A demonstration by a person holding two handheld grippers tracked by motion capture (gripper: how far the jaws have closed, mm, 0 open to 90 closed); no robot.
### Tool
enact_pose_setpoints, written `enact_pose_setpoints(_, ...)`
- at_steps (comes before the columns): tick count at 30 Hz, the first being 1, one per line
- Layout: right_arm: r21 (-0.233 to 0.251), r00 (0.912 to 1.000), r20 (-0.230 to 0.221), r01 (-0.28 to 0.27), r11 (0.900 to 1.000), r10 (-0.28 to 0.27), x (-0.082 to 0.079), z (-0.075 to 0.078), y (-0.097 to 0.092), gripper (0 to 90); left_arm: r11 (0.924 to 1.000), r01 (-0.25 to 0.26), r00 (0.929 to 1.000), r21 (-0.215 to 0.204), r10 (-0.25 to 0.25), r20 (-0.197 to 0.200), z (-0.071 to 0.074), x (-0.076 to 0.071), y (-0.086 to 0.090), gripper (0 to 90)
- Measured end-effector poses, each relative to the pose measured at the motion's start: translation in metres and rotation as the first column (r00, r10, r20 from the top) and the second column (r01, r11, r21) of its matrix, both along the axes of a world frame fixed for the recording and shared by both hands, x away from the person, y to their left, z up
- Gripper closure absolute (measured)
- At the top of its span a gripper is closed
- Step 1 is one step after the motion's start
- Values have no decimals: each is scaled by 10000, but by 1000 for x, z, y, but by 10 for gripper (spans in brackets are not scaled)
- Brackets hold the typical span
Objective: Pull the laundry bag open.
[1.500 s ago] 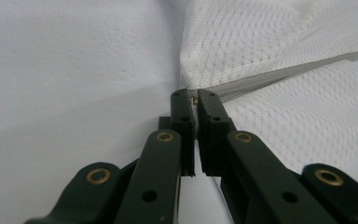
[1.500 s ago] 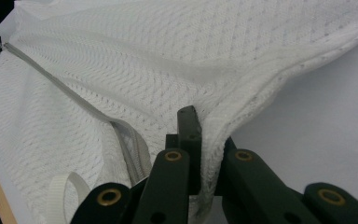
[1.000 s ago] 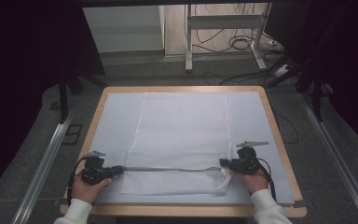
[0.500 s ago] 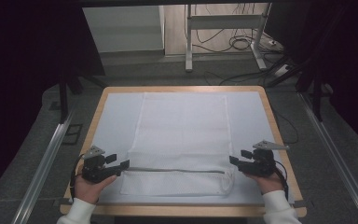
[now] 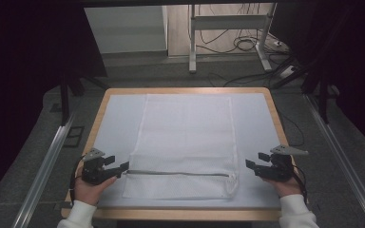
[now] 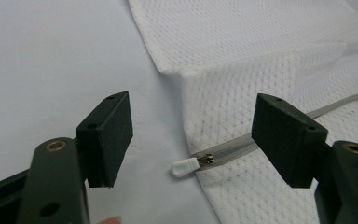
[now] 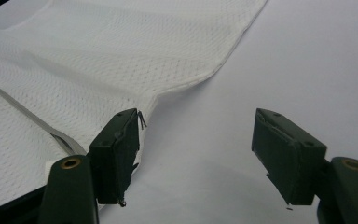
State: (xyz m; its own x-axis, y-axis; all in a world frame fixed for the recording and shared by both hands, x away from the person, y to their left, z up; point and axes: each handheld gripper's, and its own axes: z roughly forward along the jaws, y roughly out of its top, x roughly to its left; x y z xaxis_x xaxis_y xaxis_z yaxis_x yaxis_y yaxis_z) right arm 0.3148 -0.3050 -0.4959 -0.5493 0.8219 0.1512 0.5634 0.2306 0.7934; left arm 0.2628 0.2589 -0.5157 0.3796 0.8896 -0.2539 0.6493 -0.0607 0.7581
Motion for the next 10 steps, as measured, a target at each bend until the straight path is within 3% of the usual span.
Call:
enact_pose_setpoints(4,84,10000,-73,7,10000,-6,0,0,0,311,10000,2,9999,87,0,-146,-2,2,1,294)
enact_pose_setpoints(10,92,9999,-118,-72,9999,73,0,0,2,285,10000,77,10000,-13,-77,-59,-2,3,1,278)
